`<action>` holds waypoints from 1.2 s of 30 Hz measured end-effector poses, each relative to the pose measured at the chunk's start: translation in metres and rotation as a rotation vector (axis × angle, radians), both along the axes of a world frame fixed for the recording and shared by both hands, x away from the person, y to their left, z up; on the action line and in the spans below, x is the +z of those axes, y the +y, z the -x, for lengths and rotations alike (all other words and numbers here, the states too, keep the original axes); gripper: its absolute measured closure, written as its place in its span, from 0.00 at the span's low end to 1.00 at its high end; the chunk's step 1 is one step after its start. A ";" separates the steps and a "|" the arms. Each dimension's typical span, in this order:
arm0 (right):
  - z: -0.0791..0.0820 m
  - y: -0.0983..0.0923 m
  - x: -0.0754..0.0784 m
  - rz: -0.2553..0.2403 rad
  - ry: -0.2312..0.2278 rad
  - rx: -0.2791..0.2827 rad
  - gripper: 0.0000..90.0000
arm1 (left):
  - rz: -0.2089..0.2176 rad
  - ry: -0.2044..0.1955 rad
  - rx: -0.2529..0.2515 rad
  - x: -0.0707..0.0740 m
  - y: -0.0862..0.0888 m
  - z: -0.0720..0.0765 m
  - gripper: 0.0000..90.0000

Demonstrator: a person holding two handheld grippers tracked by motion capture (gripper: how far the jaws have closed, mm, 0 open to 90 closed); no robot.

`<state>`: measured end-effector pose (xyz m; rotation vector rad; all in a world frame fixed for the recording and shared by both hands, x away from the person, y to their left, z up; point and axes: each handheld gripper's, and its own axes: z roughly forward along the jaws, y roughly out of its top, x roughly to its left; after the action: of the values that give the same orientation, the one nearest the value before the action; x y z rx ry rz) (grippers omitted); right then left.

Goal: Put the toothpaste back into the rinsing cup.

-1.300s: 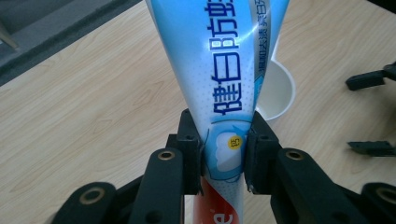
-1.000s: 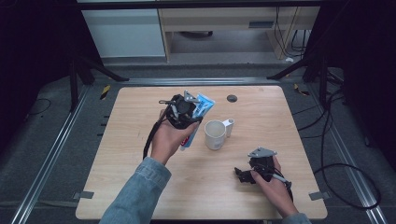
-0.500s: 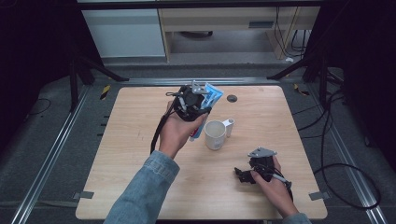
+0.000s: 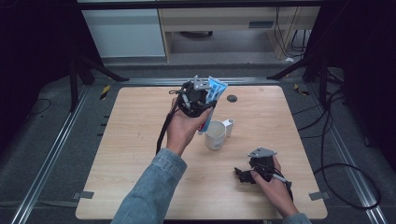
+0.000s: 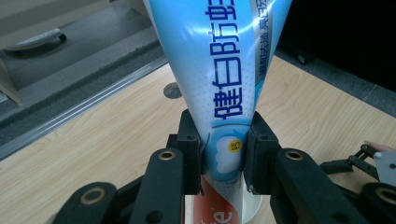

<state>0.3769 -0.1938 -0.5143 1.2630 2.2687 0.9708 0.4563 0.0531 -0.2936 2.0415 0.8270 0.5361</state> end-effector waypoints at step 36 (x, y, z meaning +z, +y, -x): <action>-0.001 -0.001 -0.001 0.014 -0.017 0.006 0.00 | 0.137 -0.162 0.022 0.001 -0.016 0.001 0.80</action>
<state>0.3778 -0.1945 -0.5152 1.2387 2.2635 0.9627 0.4549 0.0376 -0.2930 1.8396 0.7685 0.6314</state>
